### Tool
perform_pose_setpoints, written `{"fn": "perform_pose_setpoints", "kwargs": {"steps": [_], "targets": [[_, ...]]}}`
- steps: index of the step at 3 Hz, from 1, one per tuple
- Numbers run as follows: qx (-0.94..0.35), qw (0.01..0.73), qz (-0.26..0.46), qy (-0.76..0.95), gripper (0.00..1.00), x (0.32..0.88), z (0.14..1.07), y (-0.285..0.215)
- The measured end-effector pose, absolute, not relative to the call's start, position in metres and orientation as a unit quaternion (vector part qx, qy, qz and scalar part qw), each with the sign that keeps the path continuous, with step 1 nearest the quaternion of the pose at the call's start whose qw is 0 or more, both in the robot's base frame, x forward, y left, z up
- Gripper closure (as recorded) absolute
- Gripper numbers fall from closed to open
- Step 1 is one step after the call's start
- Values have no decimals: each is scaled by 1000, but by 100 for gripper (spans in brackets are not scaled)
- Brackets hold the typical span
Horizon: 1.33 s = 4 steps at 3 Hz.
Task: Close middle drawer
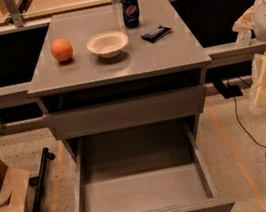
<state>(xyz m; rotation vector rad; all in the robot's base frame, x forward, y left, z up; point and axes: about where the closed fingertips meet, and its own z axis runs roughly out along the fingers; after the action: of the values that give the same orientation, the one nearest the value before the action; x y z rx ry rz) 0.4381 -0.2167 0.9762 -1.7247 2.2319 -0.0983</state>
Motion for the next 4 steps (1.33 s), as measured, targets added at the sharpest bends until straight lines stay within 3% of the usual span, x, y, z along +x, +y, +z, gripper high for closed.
{"fn": "perform_pose_setpoints", "kwargs": {"steps": [1, 2, 4], "targets": [[-603, 159, -34, 781, 0, 438, 976, -217], [-603, 161, -33, 781, 16, 438, 974, -216], [-596, 140, 36, 790, 62, 422, 890, -213]]}}
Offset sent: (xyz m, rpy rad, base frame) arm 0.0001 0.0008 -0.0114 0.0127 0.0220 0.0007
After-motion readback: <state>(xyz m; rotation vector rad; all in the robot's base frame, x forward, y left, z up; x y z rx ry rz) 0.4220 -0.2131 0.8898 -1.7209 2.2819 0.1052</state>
